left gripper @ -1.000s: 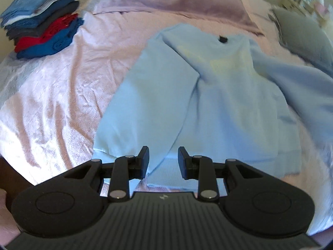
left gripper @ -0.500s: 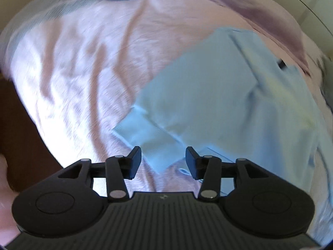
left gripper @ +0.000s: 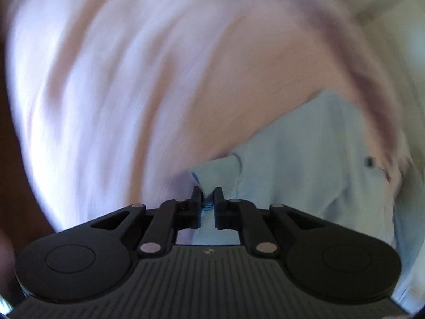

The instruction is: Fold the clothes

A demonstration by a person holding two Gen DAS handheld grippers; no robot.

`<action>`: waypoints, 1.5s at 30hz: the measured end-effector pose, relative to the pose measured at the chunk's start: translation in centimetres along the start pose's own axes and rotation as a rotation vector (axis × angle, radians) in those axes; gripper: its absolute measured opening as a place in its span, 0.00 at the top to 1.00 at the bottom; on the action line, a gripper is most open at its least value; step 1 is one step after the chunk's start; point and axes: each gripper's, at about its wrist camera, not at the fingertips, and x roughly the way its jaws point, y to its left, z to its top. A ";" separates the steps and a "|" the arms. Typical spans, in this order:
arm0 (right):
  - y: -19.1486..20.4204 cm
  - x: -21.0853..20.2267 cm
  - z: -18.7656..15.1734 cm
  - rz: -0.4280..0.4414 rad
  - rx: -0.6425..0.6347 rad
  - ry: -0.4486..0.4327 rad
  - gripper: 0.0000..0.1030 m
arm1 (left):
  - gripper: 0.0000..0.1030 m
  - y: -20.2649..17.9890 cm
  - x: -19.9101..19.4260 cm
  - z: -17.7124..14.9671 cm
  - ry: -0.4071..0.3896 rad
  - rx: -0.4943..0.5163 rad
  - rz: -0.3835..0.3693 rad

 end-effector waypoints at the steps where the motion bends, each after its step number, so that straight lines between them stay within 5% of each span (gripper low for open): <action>1: 0.6 0.1 -0.2 -0.002 0.008 -0.007 0.43 | 0.95 -0.8 -1.1 2.2 -0.061 0.090 -0.005; 5: 3.0 -0.1 -1.2 0.005 0.034 -0.041 0.43 | 0.95 -2.7 -4.1 12.4 -0.323 0.391 0.048; 9: 5.2 -0.5 -2.2 0.022 0.047 -0.075 0.43 | 0.95 -2.5 -3.8 20.5 -0.474 0.544 0.175; 13: 6.2 -0.5 -3.2 0.026 0.047 -0.083 0.43 | 0.91 -0.5 1.5 23.0 -0.391 0.616 0.295; 17: 5.2 -0.6 -4.1 0.016 0.051 -0.072 0.43 | 0.89 2.2 6.2 20.0 -0.222 0.515 0.413; 19: 4.4 -0.7 -4.6 0.010 0.055 -0.069 0.43 | 0.89 3.3 6.1 16.7 -0.144 0.422 0.340; 22: 2.5 -0.8 -5.4 0.022 0.088 -0.069 0.43 | 0.86 2.0 3.9 9.7 -0.004 0.356 0.078; 25: 0.0 -0.8 -6.2 0.080 0.161 -0.086 0.43 | 0.66 -0.6 2.4 2.5 0.185 0.362 -0.166; 27: -1.4 -0.5 -6.8 0.135 0.226 -0.100 0.43 | 0.61 -2.5 2.4 -1.8 0.277 0.370 -0.266; 31: -3.7 0.4 -7.7 0.247 0.348 -0.103 0.43 | 0.48 -4.0 4.1 -5.8 0.311 0.340 -0.237; 34: -4.9 1.5 -8.0 0.347 0.417 -0.101 0.42 | 0.51 -3.4 4.9 -6.9 0.305 0.285 -0.203; 36: -5.4 2.8 -8.2 0.429 0.468 -0.096 0.42 | 0.66 -3.4 6.1 -6.4 0.296 0.256 -0.203; 37: -5.4 3.5 -8.3 0.475 0.491 -0.089 0.42 | 0.93 -3.4 6.4 -6.3 0.306 0.242 -0.221; 39: -4.9 4.9 -8.3 0.529 0.510 -0.093 0.43 | 0.94 -3.7 6.0 -6.0 0.311 0.228 -0.245; 41: -3.9 5.1 -7.7 0.488 0.481 -0.096 0.81 | 0.95 -4.0 4.4 -5.2 0.279 0.244 -0.274; 45: -1.6 -0.8 -6.3 0.404 0.268 -0.185 0.95 | 0.96 -1.6 -1.8 -1.8 0.180 0.190 -0.356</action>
